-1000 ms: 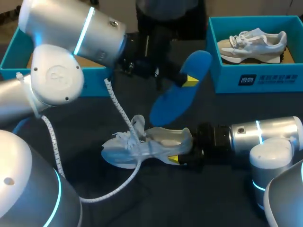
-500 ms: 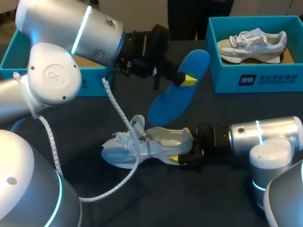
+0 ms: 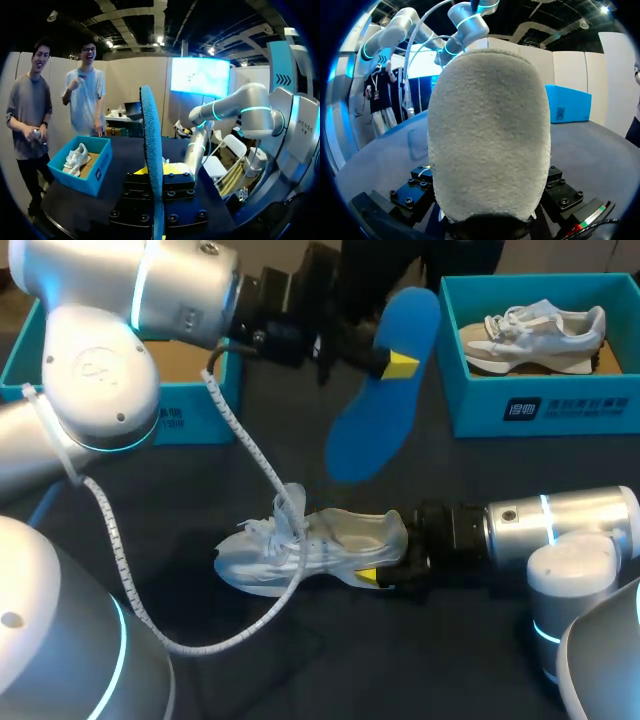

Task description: Take the shoe out of the shoebox, open the shoe tongue, remove and reinsert the insole, then place the shoe into the shoebox

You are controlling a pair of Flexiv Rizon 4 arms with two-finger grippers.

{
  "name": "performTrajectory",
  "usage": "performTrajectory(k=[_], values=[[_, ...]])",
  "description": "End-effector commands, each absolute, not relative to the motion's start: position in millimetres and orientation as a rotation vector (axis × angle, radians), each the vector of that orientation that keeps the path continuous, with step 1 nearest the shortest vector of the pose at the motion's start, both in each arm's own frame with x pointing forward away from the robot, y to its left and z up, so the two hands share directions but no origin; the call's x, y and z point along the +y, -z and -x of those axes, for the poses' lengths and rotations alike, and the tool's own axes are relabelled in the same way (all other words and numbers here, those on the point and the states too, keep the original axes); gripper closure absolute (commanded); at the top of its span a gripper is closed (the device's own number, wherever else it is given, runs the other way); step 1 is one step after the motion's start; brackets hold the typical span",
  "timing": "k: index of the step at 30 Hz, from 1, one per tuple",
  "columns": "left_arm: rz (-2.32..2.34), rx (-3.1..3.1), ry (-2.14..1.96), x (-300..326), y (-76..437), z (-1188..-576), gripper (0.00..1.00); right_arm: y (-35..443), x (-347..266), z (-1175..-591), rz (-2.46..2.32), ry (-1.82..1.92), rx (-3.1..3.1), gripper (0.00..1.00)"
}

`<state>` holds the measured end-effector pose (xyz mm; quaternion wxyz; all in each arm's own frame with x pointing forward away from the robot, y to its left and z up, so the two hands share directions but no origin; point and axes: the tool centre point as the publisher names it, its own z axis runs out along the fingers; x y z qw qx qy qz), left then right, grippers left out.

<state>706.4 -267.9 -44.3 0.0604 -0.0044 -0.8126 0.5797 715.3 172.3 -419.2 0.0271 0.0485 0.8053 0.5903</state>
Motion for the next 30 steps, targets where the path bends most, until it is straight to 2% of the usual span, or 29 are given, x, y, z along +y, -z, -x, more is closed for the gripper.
performTrajectory(k=[1,14,30], values=[[0.019,-2.459,-1.753,-262.1,44.1,-706.5,1.00,418.2,173.8,-715.0,-0.151,-1.818,2.490,1.00],[0.026,-2.458,-1.752,-260.8,43.6,-705.7,1.00,418.2,173.8,-715.0,-0.151,-1.818,2.490,1.00],[0.093,-2.450,-1.776,-245.4,8.7,-691.1,1.00,418.2,173.8,-715.0,-0.151,-1.818,2.490,1.00]])
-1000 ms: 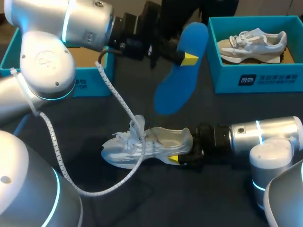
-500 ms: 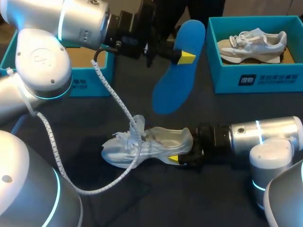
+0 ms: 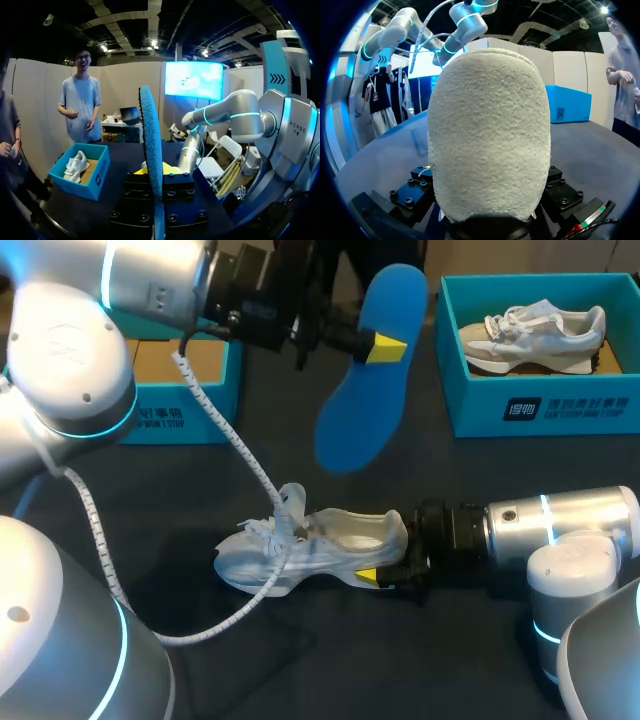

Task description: Take the shoe out of the shoebox, open the shoe tongue, remove and reinsert the insole, then place the shoe into the shoebox

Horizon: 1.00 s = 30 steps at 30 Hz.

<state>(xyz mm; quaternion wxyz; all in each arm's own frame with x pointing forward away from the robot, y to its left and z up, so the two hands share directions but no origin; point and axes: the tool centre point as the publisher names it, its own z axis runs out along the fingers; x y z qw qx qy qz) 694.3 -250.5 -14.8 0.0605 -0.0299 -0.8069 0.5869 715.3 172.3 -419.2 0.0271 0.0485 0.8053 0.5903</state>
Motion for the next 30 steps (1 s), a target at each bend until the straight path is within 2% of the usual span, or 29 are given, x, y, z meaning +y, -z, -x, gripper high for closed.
performTrajectory(k=[1,20,30], values=[[0.100,-2.442,-1.786,-243.8,5.5,-691.0,1.00,418.2,173.8,-715.0,-0.151,-1.818,2.490,1.00],[0.108,-2.417,-1.812,-239.1,-1.9,-690.4,1.00,418.2,173.8,-715.0,-0.151,-1.818,2.490,1.00],[0.108,-2.487,-1.847,-211.0,-22.4,-686.8,1.00,418.2,173.8,-715.0,-0.151,-1.818,2.490,1.00]])
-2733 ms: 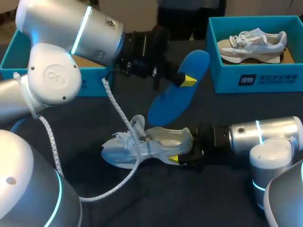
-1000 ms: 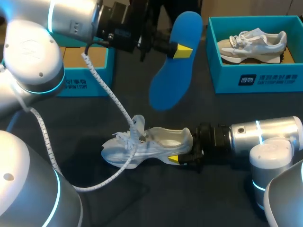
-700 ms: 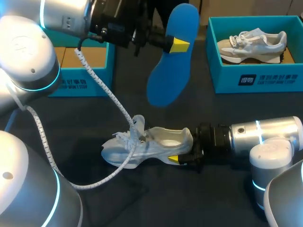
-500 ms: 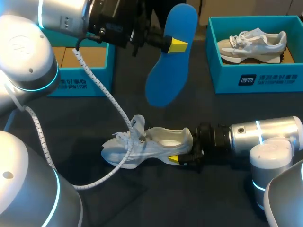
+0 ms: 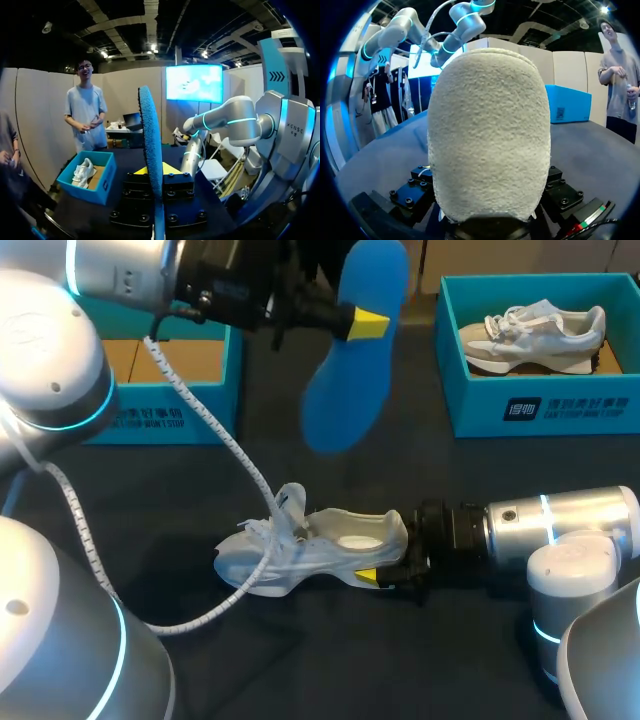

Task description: Take the shoe out of the shoebox, open the shoe tongue, remove and reinsert the insole, then place the shoe into the shoebox

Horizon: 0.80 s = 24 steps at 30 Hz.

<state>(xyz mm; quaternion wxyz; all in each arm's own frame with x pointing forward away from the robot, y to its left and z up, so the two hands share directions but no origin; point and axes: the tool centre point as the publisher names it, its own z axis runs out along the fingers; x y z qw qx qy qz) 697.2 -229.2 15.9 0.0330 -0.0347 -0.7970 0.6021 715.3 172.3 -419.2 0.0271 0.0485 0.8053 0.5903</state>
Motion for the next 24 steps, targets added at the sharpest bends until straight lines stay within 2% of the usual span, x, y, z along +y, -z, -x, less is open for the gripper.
performTrajectory(k=[1,24], values=[[0.108,-2.489,-1.847,-209.8,-23.5,-686.4,1.00,418.2,173.8,-715.0,-0.151,-1.818,2.490,1.00],[0.104,-2.515,-1.854,-203.0,-29.6,-688.0,1.00,418.2,173.8,-715.0,-0.151,-1.818,2.490,1.00]])
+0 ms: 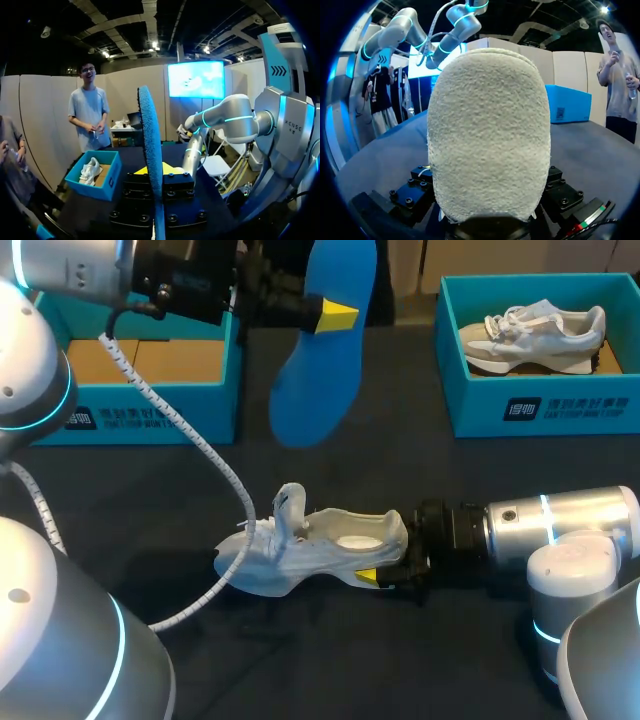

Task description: Take the shoe out of the shoebox, open the shoe tongue, remove and reinsert the insole, then place the shoe into the shoebox

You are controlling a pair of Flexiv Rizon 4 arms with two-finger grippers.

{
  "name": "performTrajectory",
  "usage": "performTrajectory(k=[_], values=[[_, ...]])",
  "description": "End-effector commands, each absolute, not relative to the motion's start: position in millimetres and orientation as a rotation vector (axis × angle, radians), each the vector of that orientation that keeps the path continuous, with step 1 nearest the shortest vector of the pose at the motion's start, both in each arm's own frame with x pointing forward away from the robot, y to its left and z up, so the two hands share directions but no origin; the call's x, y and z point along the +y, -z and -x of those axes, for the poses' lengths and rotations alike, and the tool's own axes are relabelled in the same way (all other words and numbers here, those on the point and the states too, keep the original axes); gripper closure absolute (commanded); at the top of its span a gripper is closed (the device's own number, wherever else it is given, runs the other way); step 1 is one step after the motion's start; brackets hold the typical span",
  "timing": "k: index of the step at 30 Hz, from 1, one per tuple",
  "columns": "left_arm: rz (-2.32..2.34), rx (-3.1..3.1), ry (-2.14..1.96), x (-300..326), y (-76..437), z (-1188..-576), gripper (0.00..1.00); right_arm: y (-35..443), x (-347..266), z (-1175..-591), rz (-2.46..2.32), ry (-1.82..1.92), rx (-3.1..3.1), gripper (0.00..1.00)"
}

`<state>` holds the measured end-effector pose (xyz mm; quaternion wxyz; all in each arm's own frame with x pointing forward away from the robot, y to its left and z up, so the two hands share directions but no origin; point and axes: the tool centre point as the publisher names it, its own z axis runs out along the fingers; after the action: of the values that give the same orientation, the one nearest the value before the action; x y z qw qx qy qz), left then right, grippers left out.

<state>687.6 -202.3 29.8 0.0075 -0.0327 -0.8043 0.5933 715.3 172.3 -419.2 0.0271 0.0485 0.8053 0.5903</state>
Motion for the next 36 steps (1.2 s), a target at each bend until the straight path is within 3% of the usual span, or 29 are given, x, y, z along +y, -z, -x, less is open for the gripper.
performTrajectory(k=[1,36], values=[[0.104,-2.515,-1.854,-203.0,-29.6,-688.0,1.00,418.2,173.8,-715.0,-0.151,-1.818,2.490,1.00],[0.081,-2.168,-2.122,-196.3,-29.0,-655.9,1.00,418.2,173.8,-715.0,-0.151,-1.818,2.490,1.00]])
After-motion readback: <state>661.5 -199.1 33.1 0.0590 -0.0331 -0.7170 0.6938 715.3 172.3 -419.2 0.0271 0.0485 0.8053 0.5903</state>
